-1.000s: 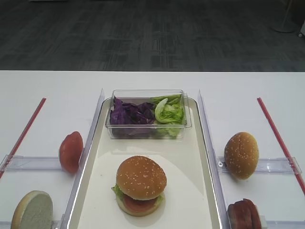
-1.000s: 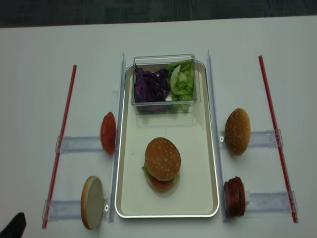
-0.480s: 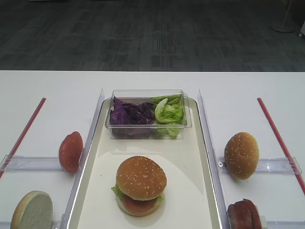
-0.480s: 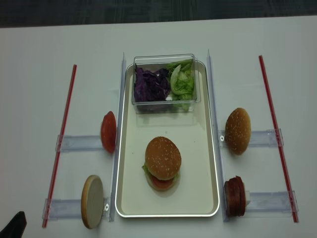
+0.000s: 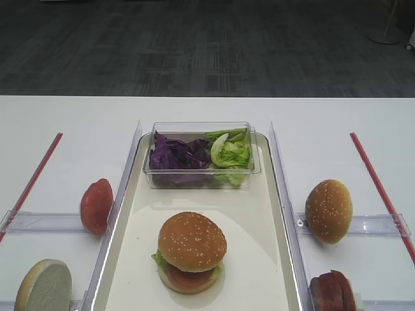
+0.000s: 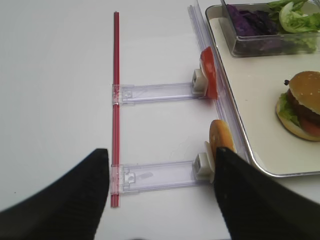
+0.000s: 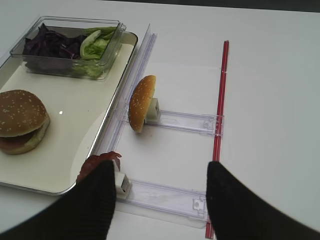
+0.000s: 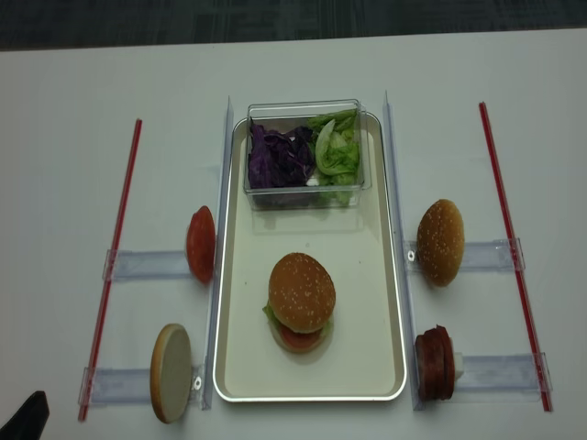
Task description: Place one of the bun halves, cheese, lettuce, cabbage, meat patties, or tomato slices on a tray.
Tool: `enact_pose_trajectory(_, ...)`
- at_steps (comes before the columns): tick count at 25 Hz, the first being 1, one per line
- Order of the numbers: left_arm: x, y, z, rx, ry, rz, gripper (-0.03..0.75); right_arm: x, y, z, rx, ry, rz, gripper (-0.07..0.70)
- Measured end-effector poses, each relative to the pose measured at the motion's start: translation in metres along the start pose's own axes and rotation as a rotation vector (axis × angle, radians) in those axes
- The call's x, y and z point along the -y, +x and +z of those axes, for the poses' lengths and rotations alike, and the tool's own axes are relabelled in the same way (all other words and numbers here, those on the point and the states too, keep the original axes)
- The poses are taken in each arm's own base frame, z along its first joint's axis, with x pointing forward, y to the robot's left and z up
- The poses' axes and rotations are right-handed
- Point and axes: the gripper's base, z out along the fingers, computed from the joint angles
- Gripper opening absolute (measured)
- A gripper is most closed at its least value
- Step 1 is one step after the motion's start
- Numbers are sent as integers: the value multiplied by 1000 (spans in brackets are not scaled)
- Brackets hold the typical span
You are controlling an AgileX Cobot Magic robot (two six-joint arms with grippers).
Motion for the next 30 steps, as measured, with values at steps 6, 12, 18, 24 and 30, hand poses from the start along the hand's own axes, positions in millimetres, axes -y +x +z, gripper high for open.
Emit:
enact_pose_trajectory(6,0,0,0,0,0,0,433,0,0,0,5,0,0,435)
enact_pose_trajectory(12,0,0,0,0,0,0,433,0,0,0,5,0,0,435)
enact_pose_trajectory(18,0,0,0,0,0,0,433,0,0,0,5,0,0,435)
enact_pose_trajectory(24,0,0,0,0,0,0,433,0,0,0,5,0,4,435)
enact_pose_trajectory(30,0,0,0,0,0,0,433,0,0,0,5,0,4,435)
